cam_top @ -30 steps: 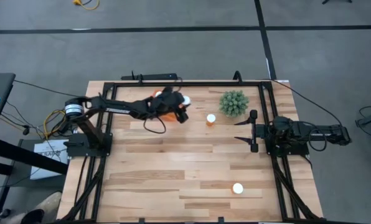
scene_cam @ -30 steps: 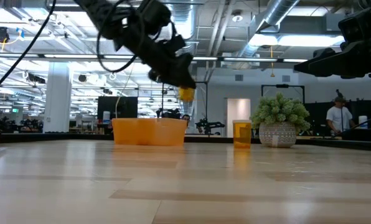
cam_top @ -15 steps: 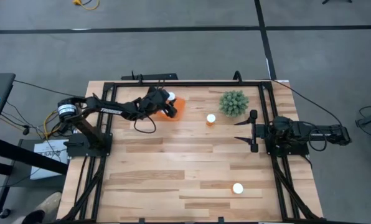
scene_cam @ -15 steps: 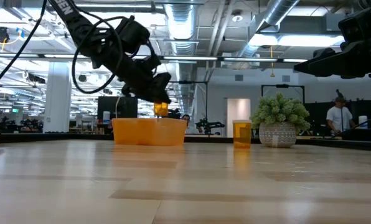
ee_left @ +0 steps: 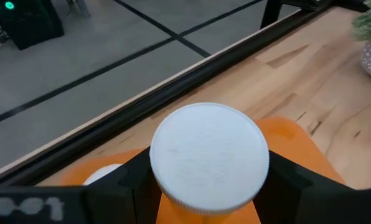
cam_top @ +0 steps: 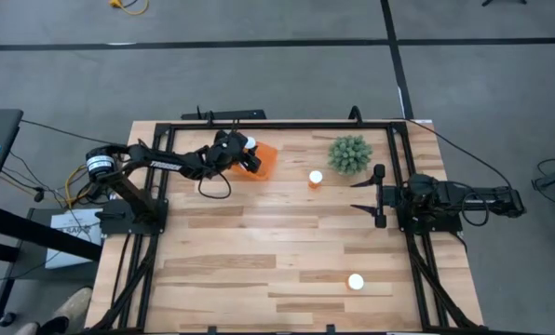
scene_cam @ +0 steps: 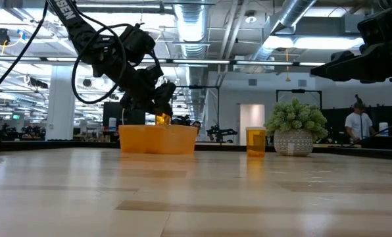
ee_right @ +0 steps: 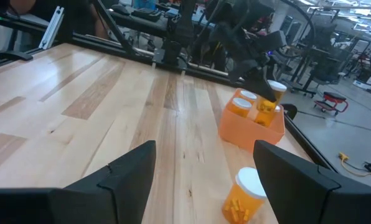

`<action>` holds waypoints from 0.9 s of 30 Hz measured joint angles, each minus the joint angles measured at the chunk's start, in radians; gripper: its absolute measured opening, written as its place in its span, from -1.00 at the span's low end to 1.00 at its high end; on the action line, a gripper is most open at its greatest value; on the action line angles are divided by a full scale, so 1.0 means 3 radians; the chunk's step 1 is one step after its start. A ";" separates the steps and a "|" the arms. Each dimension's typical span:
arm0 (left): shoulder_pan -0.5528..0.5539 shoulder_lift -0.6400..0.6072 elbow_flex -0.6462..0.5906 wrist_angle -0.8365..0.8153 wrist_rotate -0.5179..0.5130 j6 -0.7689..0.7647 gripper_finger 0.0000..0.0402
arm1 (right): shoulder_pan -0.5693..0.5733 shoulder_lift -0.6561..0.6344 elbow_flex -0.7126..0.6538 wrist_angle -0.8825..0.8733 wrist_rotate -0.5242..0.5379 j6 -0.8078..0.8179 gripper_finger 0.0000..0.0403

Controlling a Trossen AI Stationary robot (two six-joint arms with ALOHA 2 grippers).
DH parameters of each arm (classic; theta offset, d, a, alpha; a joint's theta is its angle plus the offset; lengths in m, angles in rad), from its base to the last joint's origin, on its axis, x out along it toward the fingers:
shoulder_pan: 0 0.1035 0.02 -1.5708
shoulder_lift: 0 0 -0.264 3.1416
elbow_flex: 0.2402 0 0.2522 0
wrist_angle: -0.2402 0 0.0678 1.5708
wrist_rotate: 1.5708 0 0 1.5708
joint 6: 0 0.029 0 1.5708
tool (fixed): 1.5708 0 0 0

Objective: Pick and place pill bottles into a basket
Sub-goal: Put the orange pill bottle into the orange bin

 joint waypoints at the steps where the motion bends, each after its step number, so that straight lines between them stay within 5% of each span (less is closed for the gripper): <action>1: 0.0003 0.0000 0.0000 -0.0005 0.0014 -0.0013 -0.07 | 0.0000 -0.0001 -0.0001 -0.0001 0.0000 0.0000 0.31; 27: 0.0180 0.0113 0.0003 0.0081 0.0269 -0.0042 -0.02 | 0.0001 0.0001 -0.0001 -0.0001 -0.0003 0.0000 0.31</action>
